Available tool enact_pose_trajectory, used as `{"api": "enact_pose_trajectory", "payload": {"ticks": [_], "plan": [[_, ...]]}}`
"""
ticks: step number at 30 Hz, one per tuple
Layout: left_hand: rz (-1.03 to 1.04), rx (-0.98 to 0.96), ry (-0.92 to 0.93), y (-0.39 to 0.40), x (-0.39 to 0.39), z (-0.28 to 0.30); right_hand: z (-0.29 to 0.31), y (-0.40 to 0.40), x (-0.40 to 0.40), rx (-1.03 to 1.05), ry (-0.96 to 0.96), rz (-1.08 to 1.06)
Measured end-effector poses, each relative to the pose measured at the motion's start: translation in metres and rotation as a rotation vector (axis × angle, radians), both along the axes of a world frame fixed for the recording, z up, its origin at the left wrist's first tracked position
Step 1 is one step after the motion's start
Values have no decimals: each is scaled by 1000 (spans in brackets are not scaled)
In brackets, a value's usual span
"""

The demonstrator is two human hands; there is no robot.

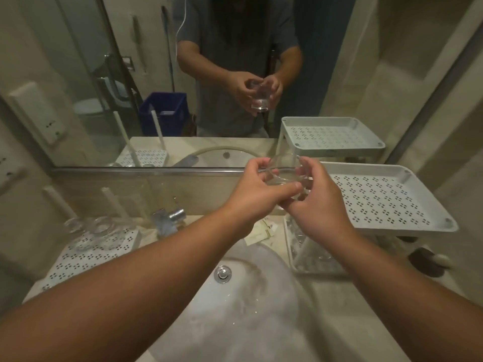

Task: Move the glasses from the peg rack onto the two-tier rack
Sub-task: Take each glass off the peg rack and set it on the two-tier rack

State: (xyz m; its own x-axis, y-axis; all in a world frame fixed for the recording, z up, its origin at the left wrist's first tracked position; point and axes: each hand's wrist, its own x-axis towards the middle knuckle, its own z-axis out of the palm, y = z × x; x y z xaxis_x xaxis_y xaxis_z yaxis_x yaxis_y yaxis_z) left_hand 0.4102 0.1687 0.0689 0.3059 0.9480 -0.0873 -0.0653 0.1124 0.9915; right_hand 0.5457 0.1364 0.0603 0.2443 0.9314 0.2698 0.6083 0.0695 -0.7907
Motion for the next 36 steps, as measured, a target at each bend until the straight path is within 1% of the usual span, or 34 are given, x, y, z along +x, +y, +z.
{"api": "enact_pose_trajectory", "payload": {"ticks": [3,8,11,13,17,19,27,36], "plan": [[-11,50,60,7,32,4,2,5,35,-1,-18,-17],[35,202,239,19,79,7,3,22,88,-24,-76,-32],[13,224,276,28,98,8,0,35,113,-45,-62,-30],[-20,204,306,34,108,7,-4,42,126,-65,-46,-30],[-76,103,263,47,119,-1,-14,56,142,-89,-84,-37],[-71,79,277,52,121,-8,-18,63,147,-108,-98,-27],[-41,94,297,66,127,-35,-36,84,153,-172,-103,-16],[-70,108,327,73,124,-37,-43,98,149,-189,-86,-16]]}}
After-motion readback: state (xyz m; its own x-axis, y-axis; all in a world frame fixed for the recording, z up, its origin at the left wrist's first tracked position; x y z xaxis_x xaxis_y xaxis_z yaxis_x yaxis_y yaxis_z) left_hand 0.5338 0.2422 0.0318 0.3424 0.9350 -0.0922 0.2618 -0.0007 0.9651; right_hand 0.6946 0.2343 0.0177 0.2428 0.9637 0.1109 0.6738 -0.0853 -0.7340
